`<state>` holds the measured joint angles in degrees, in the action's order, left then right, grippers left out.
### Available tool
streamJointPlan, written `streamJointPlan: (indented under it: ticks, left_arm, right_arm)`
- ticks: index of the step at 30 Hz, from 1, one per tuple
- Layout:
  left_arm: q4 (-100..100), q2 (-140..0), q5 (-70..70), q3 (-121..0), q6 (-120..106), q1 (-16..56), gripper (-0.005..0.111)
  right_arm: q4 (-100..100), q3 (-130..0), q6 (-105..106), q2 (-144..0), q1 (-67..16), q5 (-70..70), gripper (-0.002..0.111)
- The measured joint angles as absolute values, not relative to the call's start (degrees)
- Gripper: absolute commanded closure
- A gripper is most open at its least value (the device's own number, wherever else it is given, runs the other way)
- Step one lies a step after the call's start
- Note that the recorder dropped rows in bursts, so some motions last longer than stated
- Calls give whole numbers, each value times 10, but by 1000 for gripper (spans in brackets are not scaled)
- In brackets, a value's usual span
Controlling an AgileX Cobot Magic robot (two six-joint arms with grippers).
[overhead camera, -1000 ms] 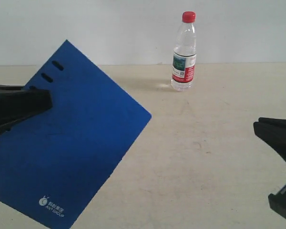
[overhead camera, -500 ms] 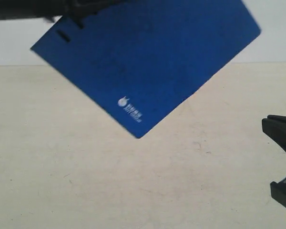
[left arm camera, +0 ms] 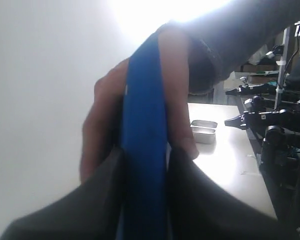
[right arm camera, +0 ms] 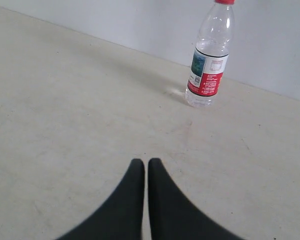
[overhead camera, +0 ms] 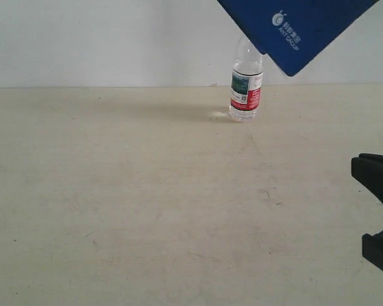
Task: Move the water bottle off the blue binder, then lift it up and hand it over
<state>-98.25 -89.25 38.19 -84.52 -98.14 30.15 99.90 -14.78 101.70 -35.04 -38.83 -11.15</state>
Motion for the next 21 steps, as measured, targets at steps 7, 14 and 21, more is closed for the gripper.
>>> streamJointPlan:
  ticks: [7,14,21]
  left_arm:
    - [-982,-918,376,-846,-981,307,95]
    - [-985,-914,321,-851,-971,308,47]
    - [-836,-829,139,-844,-952,308,95]
  right_arm:
    - [999,-148,1013,-350,-388,-110,108]
    - [999,-148,1012,-350,-388,-107,108]
    - [999,-148,1011,-350,-388,-107,108]
